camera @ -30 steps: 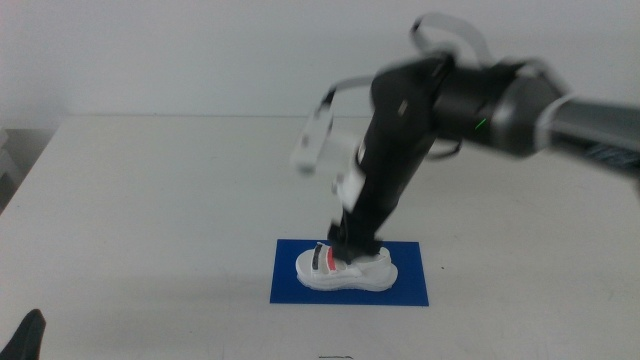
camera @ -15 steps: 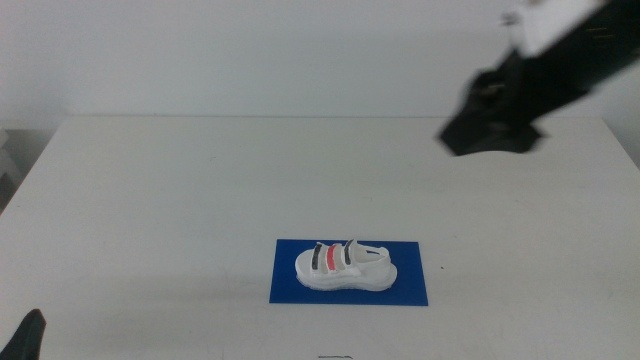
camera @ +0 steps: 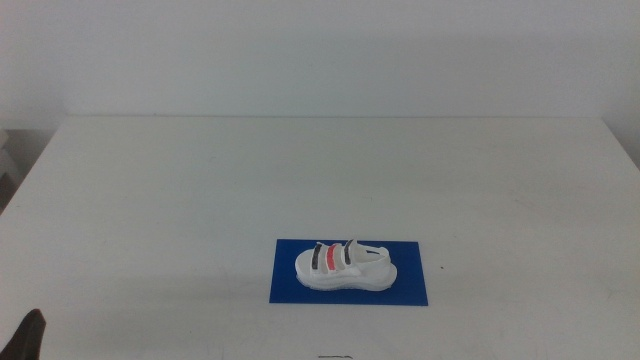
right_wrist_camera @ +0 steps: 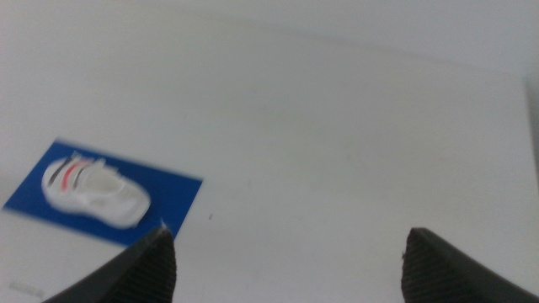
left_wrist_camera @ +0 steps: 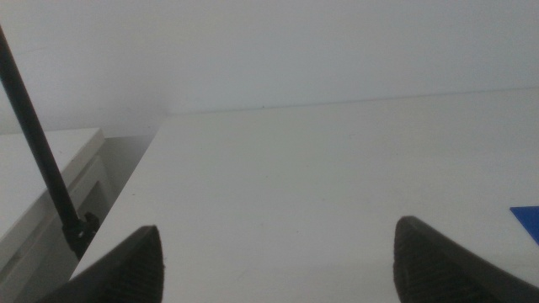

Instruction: Use one arm to grab the shoe from the table and place it on the mat.

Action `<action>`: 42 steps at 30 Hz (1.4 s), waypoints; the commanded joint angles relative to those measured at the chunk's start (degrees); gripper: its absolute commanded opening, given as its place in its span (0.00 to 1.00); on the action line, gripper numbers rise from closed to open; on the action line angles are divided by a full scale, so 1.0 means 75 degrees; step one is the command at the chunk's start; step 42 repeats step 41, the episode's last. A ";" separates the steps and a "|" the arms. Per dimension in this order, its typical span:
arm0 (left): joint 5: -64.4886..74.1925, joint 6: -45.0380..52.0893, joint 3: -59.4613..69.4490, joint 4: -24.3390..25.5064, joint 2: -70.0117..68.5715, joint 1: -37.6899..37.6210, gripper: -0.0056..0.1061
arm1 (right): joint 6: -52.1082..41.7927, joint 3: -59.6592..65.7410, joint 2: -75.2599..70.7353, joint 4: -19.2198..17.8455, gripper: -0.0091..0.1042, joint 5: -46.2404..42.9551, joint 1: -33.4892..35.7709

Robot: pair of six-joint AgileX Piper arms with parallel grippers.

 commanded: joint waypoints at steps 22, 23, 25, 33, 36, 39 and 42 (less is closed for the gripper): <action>-0.0635 -0.0113 -0.0026 -0.0066 -0.0137 -0.0007 0.89 | 0.0309 0.5463 -0.5829 -0.0320 0.86 -0.3815 -0.0124; -0.0627 -0.0113 -0.0026 -0.0066 -0.0139 -0.0007 0.89 | 0.0309 0.5556 -0.5791 -0.0320 0.86 -0.3802 -0.0124; -0.0636 -0.0113 -0.0026 -0.0066 -0.0123 -0.0007 0.89 | 0.0309 0.5716 -0.5801 -0.0328 0.86 -0.3783 -0.0124; -0.0628 -0.0113 -0.0026 -0.0066 -0.0115 -0.0007 0.89 | 0.0309 0.6456 -0.5823 -0.1056 0.86 -0.3833 -0.0124; -0.0628 -0.0113 -0.0026 -0.0066 -0.0115 -0.0007 0.89 | 0.0309 0.6618 -0.5823 -0.1326 0.86 -0.3799 -0.0124; -0.0628 -0.0113 -0.0026 -0.0066 -0.0115 -0.0007 0.89 | 0.0309 0.6618 -0.5823 -0.1314 0.86 -0.3824 -0.0124; -0.0628 -0.0113 -0.0026 -0.0066 -0.0115 -0.0007 0.89 | 0.0309 0.6618 -0.5823 -0.1314 0.86 -0.3824 -0.0124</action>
